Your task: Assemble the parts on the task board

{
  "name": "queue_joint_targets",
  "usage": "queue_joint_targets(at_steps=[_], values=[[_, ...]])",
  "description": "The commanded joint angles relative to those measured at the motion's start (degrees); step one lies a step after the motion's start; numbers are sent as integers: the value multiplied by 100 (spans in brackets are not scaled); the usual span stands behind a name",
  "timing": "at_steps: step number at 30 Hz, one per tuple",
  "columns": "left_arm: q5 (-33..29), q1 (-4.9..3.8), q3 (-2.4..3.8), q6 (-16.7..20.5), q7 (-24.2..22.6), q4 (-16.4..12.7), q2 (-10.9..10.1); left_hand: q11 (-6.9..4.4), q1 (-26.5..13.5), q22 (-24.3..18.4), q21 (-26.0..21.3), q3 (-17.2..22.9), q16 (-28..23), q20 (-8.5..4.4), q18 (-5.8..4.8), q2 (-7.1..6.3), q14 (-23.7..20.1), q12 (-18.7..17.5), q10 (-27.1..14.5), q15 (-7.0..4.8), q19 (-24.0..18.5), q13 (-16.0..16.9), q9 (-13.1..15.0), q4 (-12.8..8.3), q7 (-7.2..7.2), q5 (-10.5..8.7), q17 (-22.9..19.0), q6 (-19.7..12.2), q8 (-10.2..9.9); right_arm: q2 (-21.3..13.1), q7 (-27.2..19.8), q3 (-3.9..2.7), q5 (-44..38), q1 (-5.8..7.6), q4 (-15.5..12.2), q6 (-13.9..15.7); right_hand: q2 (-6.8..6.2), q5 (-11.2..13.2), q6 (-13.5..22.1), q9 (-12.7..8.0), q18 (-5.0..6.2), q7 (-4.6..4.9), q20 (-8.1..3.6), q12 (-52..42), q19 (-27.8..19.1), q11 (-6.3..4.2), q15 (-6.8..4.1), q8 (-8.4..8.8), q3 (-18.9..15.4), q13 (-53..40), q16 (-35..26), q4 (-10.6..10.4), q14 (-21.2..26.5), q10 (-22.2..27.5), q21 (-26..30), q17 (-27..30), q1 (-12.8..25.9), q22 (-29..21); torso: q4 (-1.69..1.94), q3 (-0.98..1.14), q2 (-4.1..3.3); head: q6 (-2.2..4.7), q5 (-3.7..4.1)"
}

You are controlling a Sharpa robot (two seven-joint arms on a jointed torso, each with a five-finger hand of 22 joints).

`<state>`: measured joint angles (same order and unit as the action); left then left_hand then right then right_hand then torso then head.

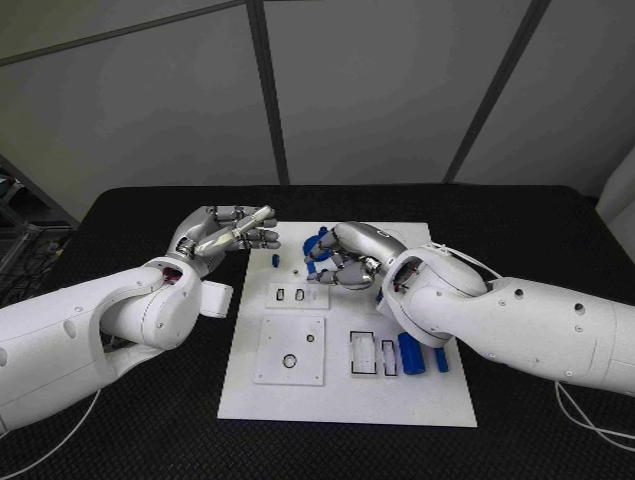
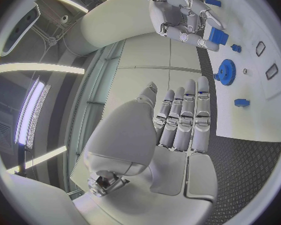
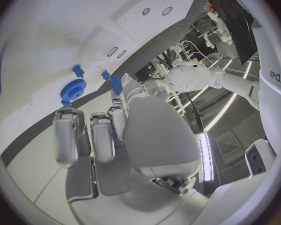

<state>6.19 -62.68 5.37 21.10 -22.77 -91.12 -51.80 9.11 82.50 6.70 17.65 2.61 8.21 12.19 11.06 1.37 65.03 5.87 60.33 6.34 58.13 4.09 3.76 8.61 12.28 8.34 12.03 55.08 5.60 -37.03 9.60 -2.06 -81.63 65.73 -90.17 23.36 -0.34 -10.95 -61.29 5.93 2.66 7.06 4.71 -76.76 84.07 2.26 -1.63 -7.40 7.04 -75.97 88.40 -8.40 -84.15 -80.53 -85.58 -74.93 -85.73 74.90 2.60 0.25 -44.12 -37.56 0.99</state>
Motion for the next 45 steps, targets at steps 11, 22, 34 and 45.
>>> queue_joint_targets(at_steps=[11,22,34,45], values=[[5,-11,4,-40,-85,-6,17,12,13,-11,-31,-5,-30,-9,-64,10,-14,-26,33,-12,-20,-9,-3,-15,16,-26,13,15,-34,228,292,4,-794,-131,218,-339,68,32,-36,29,-59,-21,-42,7,87,-18,-29,-36,34,-12,18,2,-512,39,11,-1168,25,560,3,5,-2,-67,-67],[4,-12,4,-49,-70,26,34,12,13,-11,-31,-5,-30,-9,-64,10,-14,-26,33,-12,-20,-9,-3,-15,16,-26,13,15,-34,316,293,7,-849,-244,259,-491,43,35,-58,33,-57,-26,-41,12,84,-21,-30,-47,31,-11,15,7,-510,41,14,-1162,48,553,-4,5,-7,-109,-102],[4,-12,4,-66,-31,34,56,12,13,-11,-31,-5,-30,-9,-64,10,-14,-26,33,-12,-20,-9,-3,-15,16,-26,13,15,-34,334,338,7,-853,-291,286,-597,30,51,-61,33,-56,-26,-41,24,80,-20,-30,-48,26,0,11,2,-508,49,18,-1154,75,546,-8,5,-4,-134,-111],[4,-11,4,-71,-24,43,60,13,0,-13,-34,-11,-35,-7,-64,5,-15,-30,35,-11,-21,-8,-3,-10,16,-25,17,18,-38,306,446,8,-909,-294,300,-741,-20,68,-15,20,-51,-12,-38,71,66,-12,-26,-20,16,40,2,-2,-504,83,31,-1136,129,522,-12,8,-3,-152,-103]])
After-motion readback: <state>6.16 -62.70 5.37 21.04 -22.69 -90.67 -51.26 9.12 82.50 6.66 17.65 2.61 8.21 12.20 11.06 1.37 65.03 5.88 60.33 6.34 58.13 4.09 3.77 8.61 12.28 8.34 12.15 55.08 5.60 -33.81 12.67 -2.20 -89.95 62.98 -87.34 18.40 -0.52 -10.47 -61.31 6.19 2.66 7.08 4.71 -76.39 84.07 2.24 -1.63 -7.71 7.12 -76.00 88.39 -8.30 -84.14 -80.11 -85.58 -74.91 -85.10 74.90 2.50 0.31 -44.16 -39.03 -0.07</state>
